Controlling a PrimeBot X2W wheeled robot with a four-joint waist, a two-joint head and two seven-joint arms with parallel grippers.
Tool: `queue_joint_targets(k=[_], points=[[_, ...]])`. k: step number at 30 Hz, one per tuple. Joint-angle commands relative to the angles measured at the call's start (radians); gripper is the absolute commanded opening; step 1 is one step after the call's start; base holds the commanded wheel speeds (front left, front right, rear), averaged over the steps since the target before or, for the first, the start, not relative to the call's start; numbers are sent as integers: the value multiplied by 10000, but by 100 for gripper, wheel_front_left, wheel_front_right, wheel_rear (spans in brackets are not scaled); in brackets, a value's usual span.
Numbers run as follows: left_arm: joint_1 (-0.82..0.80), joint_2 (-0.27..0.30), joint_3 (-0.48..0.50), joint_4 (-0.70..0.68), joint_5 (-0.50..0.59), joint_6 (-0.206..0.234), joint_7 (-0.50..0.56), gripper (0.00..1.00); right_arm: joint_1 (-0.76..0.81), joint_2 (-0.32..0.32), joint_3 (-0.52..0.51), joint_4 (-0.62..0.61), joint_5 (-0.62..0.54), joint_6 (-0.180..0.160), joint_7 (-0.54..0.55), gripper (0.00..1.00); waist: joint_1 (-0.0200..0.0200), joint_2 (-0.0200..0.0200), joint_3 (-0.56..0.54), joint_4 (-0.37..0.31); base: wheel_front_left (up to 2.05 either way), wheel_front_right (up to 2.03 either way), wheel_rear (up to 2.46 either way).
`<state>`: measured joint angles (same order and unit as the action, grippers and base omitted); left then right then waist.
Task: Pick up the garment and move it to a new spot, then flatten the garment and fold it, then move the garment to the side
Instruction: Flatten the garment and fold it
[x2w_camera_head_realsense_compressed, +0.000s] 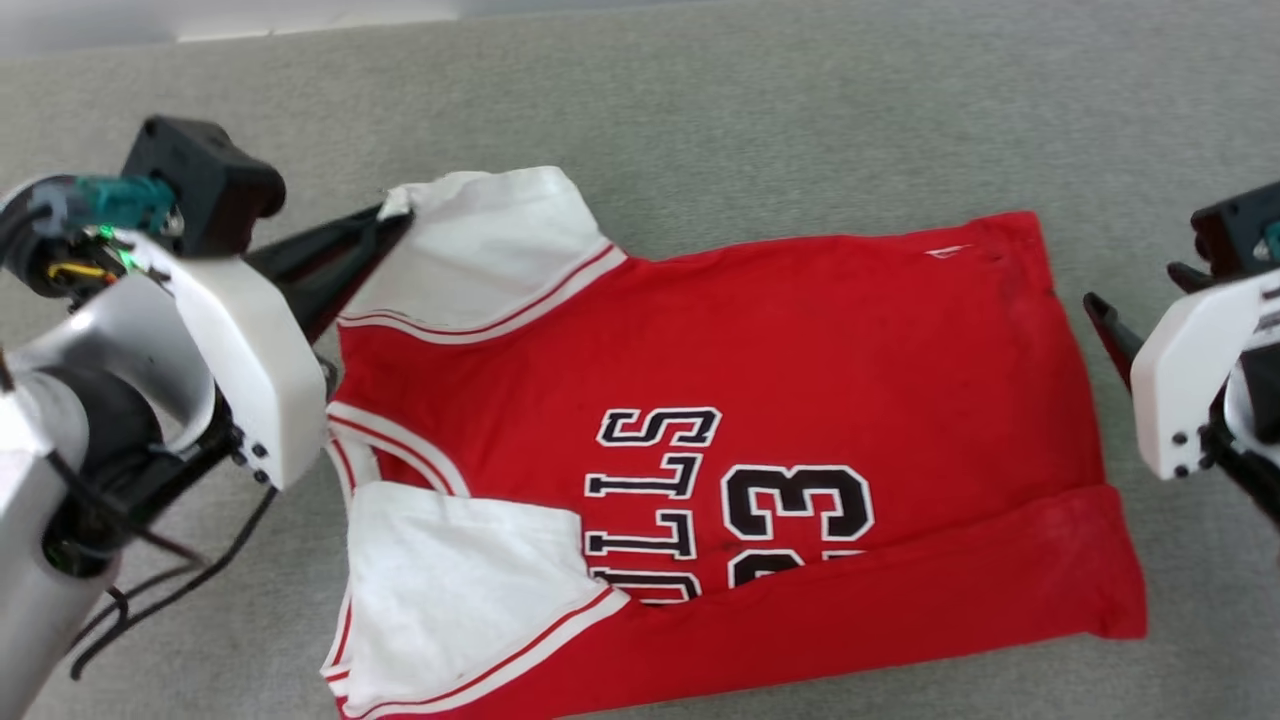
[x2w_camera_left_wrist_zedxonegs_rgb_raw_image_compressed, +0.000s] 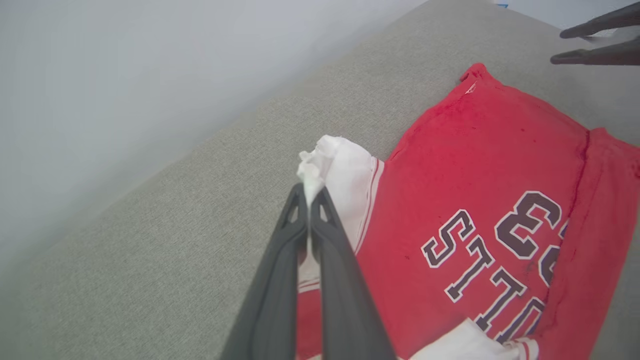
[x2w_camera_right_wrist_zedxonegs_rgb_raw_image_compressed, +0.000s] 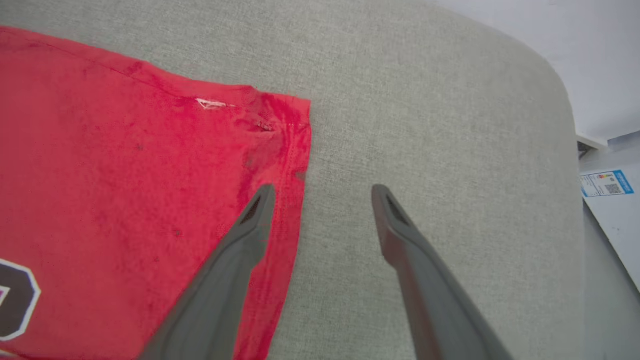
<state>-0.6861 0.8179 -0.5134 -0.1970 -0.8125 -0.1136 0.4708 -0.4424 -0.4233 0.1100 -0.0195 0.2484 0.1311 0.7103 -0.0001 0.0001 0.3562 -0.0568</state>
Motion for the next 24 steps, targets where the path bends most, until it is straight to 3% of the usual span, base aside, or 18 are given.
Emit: queue_joint_targets(k=[1, 8, 16, 24], points=[[234, -28, 40, -242, 45, 121, -194, 0, -367, -73, 47, 196, 188, -7, 308, 100, 1, -1, 194, 305, 0, 0, 0], [1030, -99, 173, -1263, 288, 534, -1041, 0, -1681, -514, 296, 1495, 482, -7, 1322, 100, 1, -1, 804, 1004, 0, 0, 0], [1172, -239, -79, -1752, 724, 535, -1419, 0, -2579, -808, 1001, 2674, 593, -6, 1666, 100, 1, -1, 1329, 1569, 0, 0, 0], [1166, -385, -275, -1565, 802, 441, -1613, 0, -2273, -831, 1820, 3811, 726, 10, 1667, 98, 1, -1, 1438, 1847, 0, 0, 0]])
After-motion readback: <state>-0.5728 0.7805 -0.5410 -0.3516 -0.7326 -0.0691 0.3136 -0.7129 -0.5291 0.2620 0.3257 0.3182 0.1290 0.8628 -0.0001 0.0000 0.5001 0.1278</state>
